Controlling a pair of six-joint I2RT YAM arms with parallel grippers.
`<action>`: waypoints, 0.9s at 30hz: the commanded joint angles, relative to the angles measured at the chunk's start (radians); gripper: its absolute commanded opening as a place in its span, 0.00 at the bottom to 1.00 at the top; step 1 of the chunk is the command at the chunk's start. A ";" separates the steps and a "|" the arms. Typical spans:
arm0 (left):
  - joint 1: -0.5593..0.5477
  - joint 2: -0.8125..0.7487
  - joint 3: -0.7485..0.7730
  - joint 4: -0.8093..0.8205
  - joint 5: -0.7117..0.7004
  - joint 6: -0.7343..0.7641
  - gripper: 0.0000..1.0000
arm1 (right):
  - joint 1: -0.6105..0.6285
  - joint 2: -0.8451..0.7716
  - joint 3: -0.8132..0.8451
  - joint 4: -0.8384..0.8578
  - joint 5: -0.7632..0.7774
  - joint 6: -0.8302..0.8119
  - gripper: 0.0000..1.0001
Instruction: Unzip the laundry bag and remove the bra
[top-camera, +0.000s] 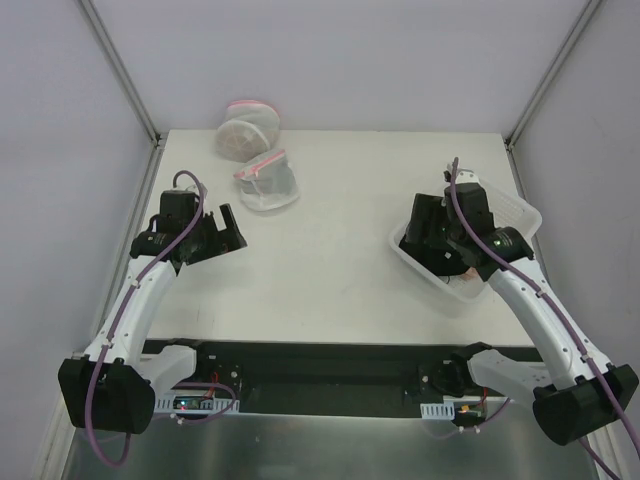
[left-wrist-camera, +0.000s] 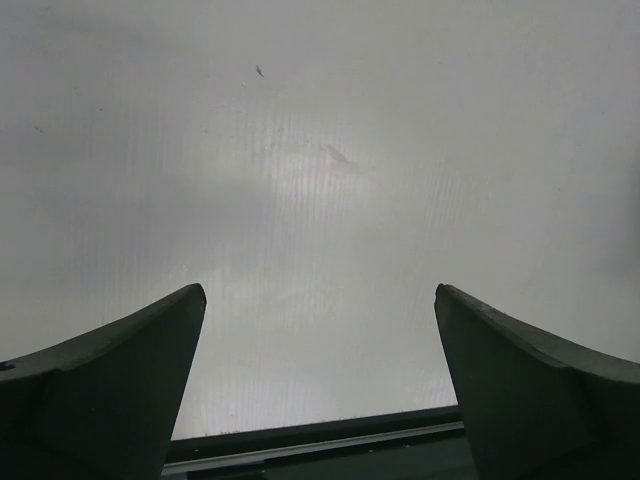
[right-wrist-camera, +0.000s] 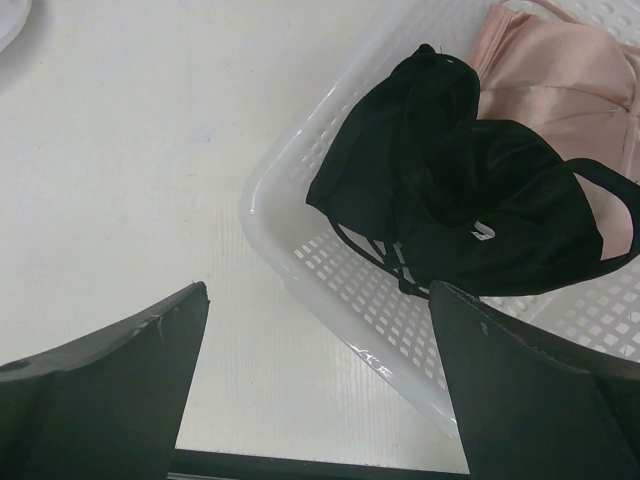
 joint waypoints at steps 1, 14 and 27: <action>0.001 -0.007 0.049 0.002 -0.058 -0.038 0.99 | 0.015 -0.003 -0.003 0.043 0.041 -0.001 0.96; -0.232 0.315 0.328 0.098 -0.226 0.096 0.99 | 0.085 -0.029 -0.055 0.080 0.040 0.014 0.96; -0.257 0.763 0.788 0.143 -0.417 0.373 0.93 | 0.181 -0.139 -0.074 -0.030 0.173 0.045 0.96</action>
